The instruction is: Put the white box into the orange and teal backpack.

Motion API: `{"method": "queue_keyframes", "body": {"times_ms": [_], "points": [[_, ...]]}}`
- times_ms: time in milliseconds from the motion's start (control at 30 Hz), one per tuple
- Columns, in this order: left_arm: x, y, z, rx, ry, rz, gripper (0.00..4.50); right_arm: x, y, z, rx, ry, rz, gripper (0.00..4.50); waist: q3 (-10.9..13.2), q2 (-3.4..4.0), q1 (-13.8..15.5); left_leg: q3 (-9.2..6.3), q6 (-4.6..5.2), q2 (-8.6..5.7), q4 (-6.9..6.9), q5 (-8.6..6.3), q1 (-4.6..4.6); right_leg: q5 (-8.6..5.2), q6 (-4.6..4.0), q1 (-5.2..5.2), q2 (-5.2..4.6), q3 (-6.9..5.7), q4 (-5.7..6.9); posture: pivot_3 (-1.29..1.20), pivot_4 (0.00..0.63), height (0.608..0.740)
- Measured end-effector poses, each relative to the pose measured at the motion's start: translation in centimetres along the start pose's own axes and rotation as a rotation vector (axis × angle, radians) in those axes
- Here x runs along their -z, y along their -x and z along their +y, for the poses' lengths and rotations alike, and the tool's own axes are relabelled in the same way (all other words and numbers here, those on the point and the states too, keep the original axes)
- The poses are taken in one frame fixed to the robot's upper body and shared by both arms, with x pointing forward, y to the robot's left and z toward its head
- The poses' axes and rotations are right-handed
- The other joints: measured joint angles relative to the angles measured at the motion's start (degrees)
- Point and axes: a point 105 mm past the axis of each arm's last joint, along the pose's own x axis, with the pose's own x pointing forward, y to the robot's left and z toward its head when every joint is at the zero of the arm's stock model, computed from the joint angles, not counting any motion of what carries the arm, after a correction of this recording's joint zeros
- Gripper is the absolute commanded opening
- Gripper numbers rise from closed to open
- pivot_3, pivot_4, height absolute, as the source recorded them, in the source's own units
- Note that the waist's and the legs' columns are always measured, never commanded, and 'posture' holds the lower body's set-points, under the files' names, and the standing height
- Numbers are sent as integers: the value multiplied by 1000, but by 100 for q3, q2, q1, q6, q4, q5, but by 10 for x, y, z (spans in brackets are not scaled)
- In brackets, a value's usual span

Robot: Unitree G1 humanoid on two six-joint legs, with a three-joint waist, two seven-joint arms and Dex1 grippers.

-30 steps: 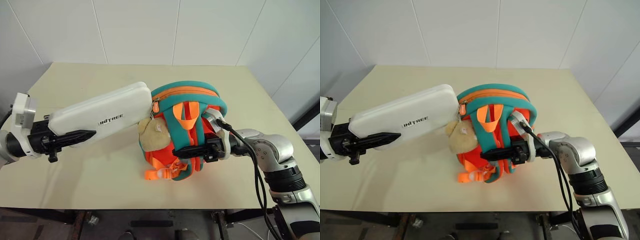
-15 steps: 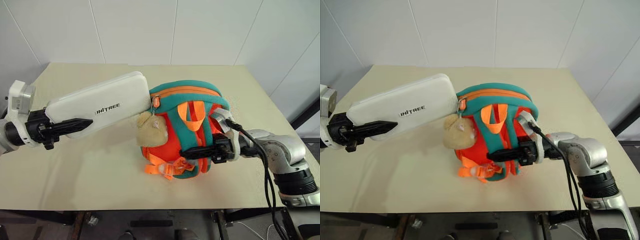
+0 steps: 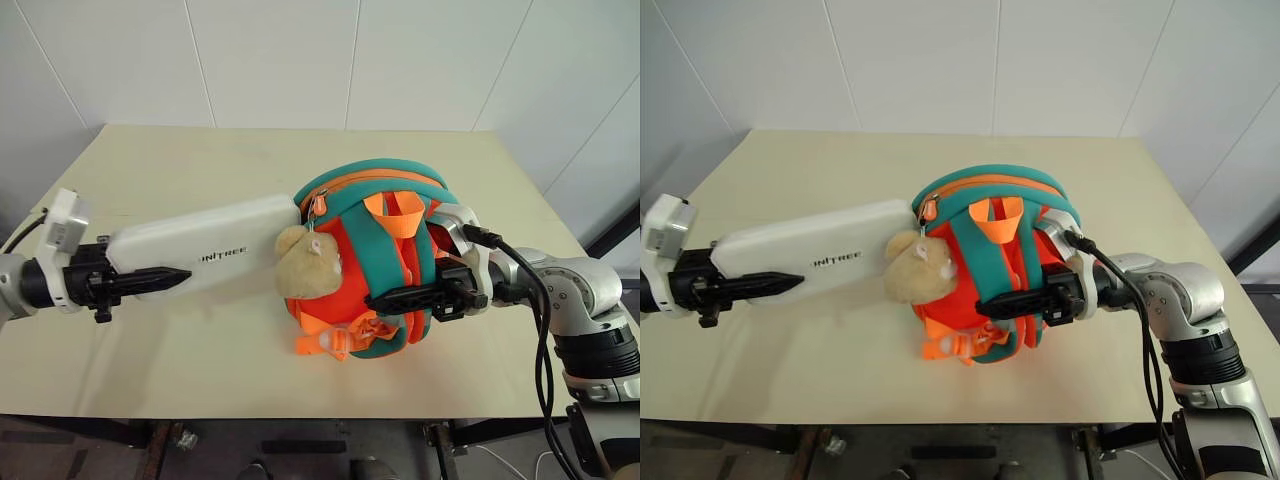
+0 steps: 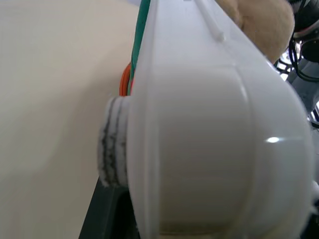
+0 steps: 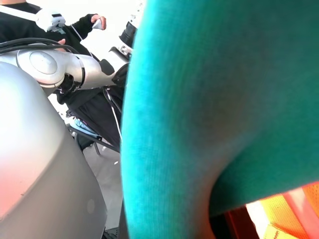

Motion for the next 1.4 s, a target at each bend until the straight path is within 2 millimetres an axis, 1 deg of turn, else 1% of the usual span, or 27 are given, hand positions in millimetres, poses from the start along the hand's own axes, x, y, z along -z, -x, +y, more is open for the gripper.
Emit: {"method": "queue_keyframes", "body": {"times_ms": [133, 200, 267, 400, 567, 667, 733, 800, 833, 967, 1033, 1100, 1233, 1367, 1400], "points": [[-8, -37, -2, 85, -92, 33, 1207, -1, -2, 0, -12, 9, 6, 35, 0, 0, 28, 0, 0, -1, 8, 0, -2, 3, 5, 3, 1, 1, -1, 0, 150, 740], [-15, -56, -1, 107, -101, 48, 1207, -1, -3, -1, -13, 16, 5, 35, 0, 0, 40, -4, 0, 0, 10, 0, -4, 3, 6, 2, 6, 1, 3, 0, 150, 740], [-23, -81, 0, 127, -96, 83, 1207, -2, -4, -1, -15, 23, 5, 35, 0, 0, 53, -7, 0, -1, 12, 0, -5, 1, 9, 3, 7, 2, 7, 0, 150, 740], [-29, -113, -6, 184, -137, 128, 1207, -2, -5, -2, -13, 30, 7, 35, 1, 1, 39, -6, 0, 0, 13, 0, -5, -1, 12, 2, 9, 4, 7, 0, 150, 740], [-34, -146, -4, 200, -272, 238, 1207, -2, -8, -3, -16, 33, 1, 35, 1, 4, 55, -7, -1, -1, 22, 1, -4, -3, 14, 4, 9, 5, 13, 0, 150, 740], [-35, -156, -5, 214, -325, 291, 1207, 0, -11, -3, -15, 34, -3, 35, 1, 4, 72, -7, -1, -1, 30, 1, -3, -3, 14, 8, 9, 6, 19, 0, 150, 740], [-35, -160, -6, 220, -316, 285, 1919, 0, -12, -4, -11, 36, -9, 0, 1, 7, 75, -7, -1, -1, 36, 1, -2, -3, 14, 11, 9, 7, 23, 0, 150, 740], [-35, -163, -7, 230, -302, 277, 2434, 1, -13, -4, -5, 42, -9, 0, 2, 7, 91, -9, 0, -1, 45, 0, -4, -3, 15, 11, 10, 7, 26, 0, 150, 740], [-33, -163, -7, 229, -295, 277, 2761, 1, -14, -4, -3, 45, -8, 0, 2, 7, 88, -9, 1, -1, 46, 0, -4, -3, 15, 11, 10, 7, 27, 0, 150, 740], [-33, -157, -1, 190, -266, 245, 3962, 3, -14, -4, 7, 49, -8, 0, 2, 8, 86, -10, 1, -1, 52, 0, -3, -3, 15, 11, 10, 7, 36, 0, 150, 740], [-33, -151, 2, 179, -244, 213, 4460, 3, -14, -4, 13, 52, -10, 0, 2, 8, 88, -10, 1, -1, 60, 0, -3, -3, 15, 11, 10, 7, 43, 0, 150, 740], [-34, -144, 3, 176, -225, 182, 4460, 3, -14, -5, 17, 49, -12, 0, 2, 8, 89, -10, 1, -1, 66, -1, -3, -3, 15, 11, 10, 7, 49, 0, 150, 740], [-29, -116, 11, 146, -232, 175, 4460, 4, -14, -6, 24, 49, -15, 0, 2, 9, 39, -10, 2, -1, 66, -1, 0, -3, 15, 11, 11, 8, 53, 0, 150, 740], [-23, -95, 20, 103, -224, 175, 4460, 4, -14, -6, 30, 48, -17, 0, 2, 8, 23, -11, 2, -1, 68, -1, -2, -3, 15, 12, 11, 7, 52, 0, 150, 740], [-24, -91, 21, 101, -229, 160, 4295, 5, -14, -7, 32, 48, -18, 0, 3, 9, 17, -10, 3, -1, 67, -1, -2, -3, 15, 12, 10, 7, 52, 0, 150, 740]]}}
